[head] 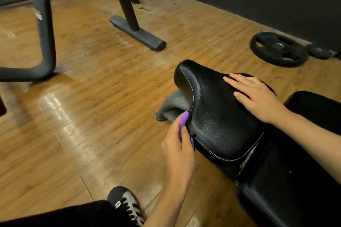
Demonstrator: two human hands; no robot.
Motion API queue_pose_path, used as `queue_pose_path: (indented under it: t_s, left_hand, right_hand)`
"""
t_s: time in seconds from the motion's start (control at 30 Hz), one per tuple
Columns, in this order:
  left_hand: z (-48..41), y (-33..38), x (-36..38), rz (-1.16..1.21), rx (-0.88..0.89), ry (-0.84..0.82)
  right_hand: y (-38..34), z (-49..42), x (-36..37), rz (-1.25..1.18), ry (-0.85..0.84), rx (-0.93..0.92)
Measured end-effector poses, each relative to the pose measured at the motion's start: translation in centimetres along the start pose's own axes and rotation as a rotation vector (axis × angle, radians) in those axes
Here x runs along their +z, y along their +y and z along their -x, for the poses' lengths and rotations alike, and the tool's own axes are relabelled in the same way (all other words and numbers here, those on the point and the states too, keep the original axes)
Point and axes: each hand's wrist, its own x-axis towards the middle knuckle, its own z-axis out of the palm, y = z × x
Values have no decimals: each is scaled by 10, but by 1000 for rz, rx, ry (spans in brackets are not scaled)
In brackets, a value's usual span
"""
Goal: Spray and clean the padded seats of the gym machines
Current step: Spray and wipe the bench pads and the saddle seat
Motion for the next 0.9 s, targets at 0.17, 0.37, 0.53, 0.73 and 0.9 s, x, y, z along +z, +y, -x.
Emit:
queue_pose_path:
  t_s: [0.17, 0.37, 0.53, 0.73, 0.9]
  left_hand:
    - [-32, 15, 10, -291, 146, 140]
    - [-110, 45, 47, -378, 175, 93]
    - [-175, 49, 77, -304, 47, -24]
    - [-147, 42, 61, -393, 85, -197]
    - [-109, 42, 45, -424, 88, -312]
  right_hand:
    - [2, -3, 1, -7, 13, -6]
    - [1, -2, 0, -18, 19, 6]
    - [4, -4, 2, -32, 15, 2]
    - [4, -3, 2, -27, 17, 9]
    - [1, -1, 1, -13, 4, 21]
